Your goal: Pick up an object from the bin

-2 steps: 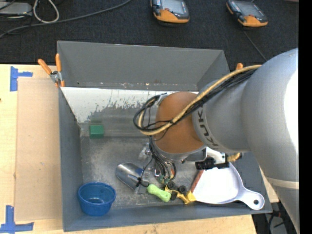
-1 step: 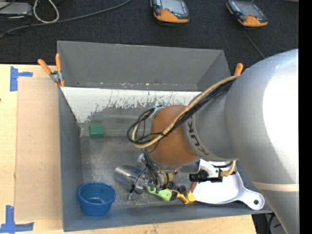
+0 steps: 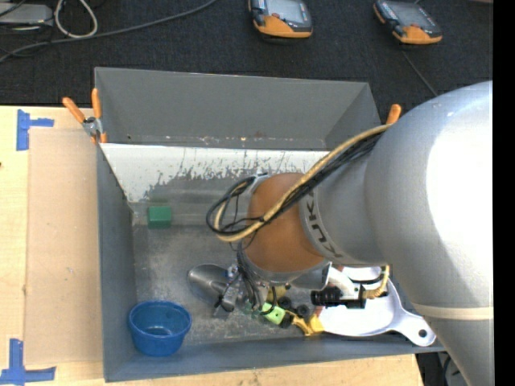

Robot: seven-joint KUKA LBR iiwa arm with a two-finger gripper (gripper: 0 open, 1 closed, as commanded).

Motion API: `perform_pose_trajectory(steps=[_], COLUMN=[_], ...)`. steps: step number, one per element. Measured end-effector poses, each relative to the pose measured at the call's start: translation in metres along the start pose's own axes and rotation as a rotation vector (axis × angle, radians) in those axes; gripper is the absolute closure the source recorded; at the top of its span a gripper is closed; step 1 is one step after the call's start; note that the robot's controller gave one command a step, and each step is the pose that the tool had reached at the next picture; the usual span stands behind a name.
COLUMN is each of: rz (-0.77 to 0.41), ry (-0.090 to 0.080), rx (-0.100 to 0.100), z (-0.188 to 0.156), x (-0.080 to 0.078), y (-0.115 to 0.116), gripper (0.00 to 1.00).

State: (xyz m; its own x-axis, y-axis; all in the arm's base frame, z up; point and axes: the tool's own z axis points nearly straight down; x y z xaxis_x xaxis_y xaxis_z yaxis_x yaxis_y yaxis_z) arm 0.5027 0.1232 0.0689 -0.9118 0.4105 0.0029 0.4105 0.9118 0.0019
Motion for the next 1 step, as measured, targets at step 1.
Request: perform_pose_trajectory(steps=[1], rz=[0.021], ry=[0.002], rx=[0.001], z=[-0.0001], x=[0.0005], y=[0.0005], gripper=[1.00])
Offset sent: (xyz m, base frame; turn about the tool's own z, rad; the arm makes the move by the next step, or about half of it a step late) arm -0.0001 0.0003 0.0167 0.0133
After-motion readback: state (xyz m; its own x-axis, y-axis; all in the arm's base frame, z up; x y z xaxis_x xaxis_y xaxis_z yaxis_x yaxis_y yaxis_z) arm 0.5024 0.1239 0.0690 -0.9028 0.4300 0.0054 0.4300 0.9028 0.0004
